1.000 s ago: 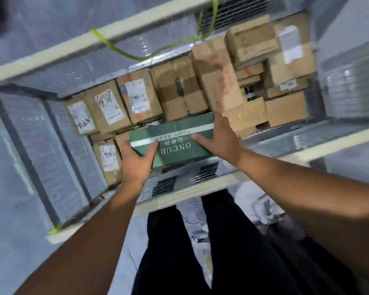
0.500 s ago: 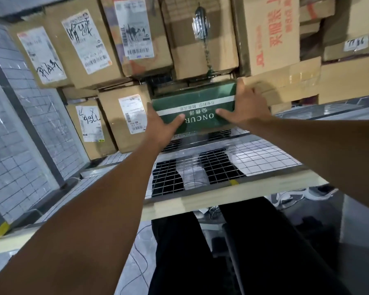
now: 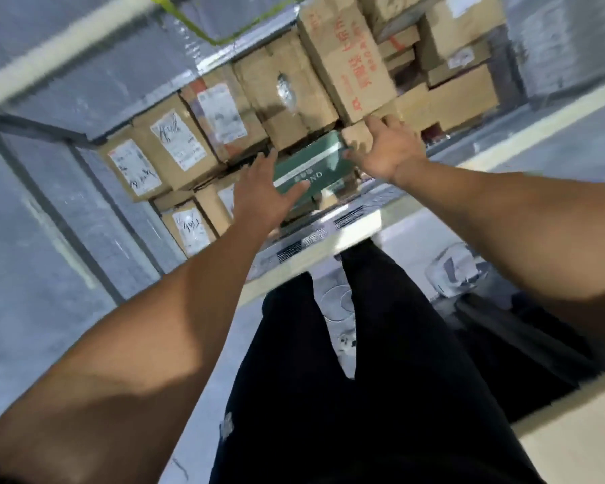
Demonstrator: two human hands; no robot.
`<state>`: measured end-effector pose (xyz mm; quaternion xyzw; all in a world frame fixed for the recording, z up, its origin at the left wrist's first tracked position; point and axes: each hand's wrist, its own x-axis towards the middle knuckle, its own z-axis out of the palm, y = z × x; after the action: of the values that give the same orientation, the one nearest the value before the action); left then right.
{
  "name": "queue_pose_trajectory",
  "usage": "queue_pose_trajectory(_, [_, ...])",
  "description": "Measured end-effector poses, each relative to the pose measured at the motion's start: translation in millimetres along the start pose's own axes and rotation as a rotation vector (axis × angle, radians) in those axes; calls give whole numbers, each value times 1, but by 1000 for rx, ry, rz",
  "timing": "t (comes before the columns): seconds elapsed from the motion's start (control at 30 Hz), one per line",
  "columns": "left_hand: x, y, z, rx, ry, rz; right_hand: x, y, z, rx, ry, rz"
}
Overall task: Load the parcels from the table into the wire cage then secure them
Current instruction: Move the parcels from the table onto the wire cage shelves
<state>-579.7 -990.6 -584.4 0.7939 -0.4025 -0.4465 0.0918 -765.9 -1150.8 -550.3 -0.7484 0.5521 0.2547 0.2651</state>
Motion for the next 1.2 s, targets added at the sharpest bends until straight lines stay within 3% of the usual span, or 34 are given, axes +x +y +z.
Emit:
queue_pose_trajectory(0.17, [-43,83,-8,172,17,260,-100,43,-31,309,260,173])
queue_pose_trajectory(0.27, [-79,148,10,128,4,418,-173,89,-25,492,423,307])
queue_pose_trajectory(0.4, [-143,227,53,123,-153,668,-278,157,4,655,652,591])
queue_pose_trajectory(0.6, [-258,304,150,345,-404,1068,-465,237,91,782,927,1029])
queue_pose_trajectory(0.83, [-412,302,259,520,-709,1316,-626,227,238,1053,1005,1403])
queue_pose_trajectory(1.07, [-493,284,341,778,-885,1479,-672,223,342,1273,982,1641])
queue_pose_trajectory(1.2, [-534,311,407,850,-962,1608,-689,278,385,1357,935,1750])
